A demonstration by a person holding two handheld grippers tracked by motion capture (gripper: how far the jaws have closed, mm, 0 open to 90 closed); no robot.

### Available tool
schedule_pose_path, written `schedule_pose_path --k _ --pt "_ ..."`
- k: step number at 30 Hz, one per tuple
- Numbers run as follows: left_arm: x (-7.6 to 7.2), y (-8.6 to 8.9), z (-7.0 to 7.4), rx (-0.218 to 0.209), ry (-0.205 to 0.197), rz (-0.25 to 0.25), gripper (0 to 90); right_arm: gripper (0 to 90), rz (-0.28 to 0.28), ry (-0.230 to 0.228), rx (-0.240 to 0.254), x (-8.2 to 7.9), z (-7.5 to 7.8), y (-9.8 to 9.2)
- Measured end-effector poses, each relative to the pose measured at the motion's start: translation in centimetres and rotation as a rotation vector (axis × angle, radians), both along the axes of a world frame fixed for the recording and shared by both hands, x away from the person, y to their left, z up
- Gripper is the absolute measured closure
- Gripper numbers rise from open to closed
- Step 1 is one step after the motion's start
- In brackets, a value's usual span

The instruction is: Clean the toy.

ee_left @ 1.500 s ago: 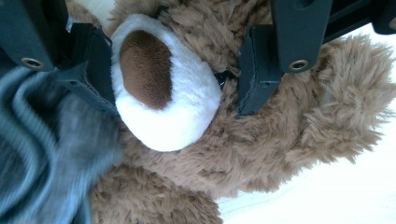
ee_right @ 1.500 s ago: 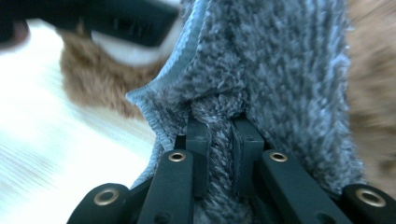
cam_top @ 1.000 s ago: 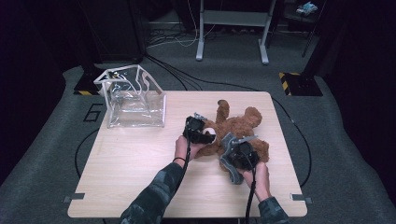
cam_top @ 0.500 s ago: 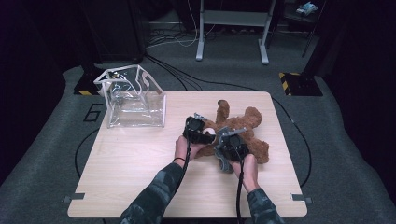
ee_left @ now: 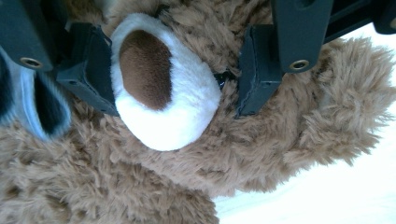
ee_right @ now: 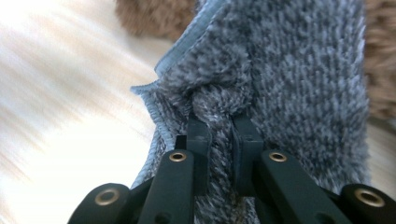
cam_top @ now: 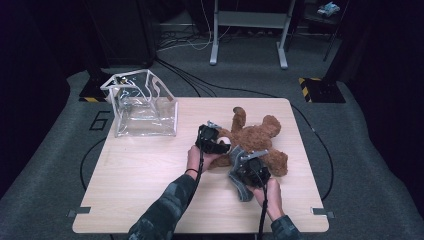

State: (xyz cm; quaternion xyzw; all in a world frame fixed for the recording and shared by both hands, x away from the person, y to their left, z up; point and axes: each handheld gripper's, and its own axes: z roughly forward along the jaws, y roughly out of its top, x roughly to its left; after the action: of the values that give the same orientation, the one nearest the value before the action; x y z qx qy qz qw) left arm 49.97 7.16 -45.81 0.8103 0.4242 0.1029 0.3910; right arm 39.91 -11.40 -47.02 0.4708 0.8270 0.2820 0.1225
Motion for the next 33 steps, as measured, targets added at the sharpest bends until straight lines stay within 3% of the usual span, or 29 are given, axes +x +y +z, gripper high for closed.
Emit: schedule_pose_path --k 2,4,10,13,16,19,20,24,27,33 --pt "-0.1 0.1 0.2 -0.01 -0.011 0.0 33.7 79.3 -0.025 -0.032 0.049 0.1 0.4 -0.6" --pt "-0.1 0.2 0.4 -0.021 -0.019 -0.003 31.3 79.1 -0.029 -0.055 0.064 0.2 0.8 -1.1" --pt "-0.7 0.8 1.7 -0.024 -0.051 -0.015 25.5 78.5 -0.015 -0.108 0.073 0.0 1.7 -0.9" --pt "-1.1 2.2 2.1 -0.037 -0.045 0.011 19.3 78.1 -0.007 -0.14 0.079 -0.1 2.3 -0.3" --pt "-1.8 3.9 1.8 -0.025 -0.065 0.038 18.7 78.1 0.027 -0.16 0.084 -0.1 2.9 0.6" --pt "-2.4 5.2 1.2 -0.013 -0.074 0.061 17.8 78.1 0.041 -0.171 0.085 0.0 3.2 1.5" --pt "-2.9 6.3 0.4 -0.007 -0.069 0.084 17.8 78.0 0.072 -0.186 0.071 0.3 3.5 2.6" --pt "-3.9 8.3 -1.8 0.027 -0.05 0.123 17.1 78.1 0.105 -0.198 0.046 0.9 3.4 4.6" --pt "-4.6 9.5 -3.2 0.056 -0.035 0.133 16.3 78.3 0.107 -0.192 0.026 1.5 2.6 5.5" --pt "-5.2 10.1 -4.9 0.057 -0.027 0.156 15.8 79.2 0.098 -0.153 0.007 2.3 0.4 5.9"
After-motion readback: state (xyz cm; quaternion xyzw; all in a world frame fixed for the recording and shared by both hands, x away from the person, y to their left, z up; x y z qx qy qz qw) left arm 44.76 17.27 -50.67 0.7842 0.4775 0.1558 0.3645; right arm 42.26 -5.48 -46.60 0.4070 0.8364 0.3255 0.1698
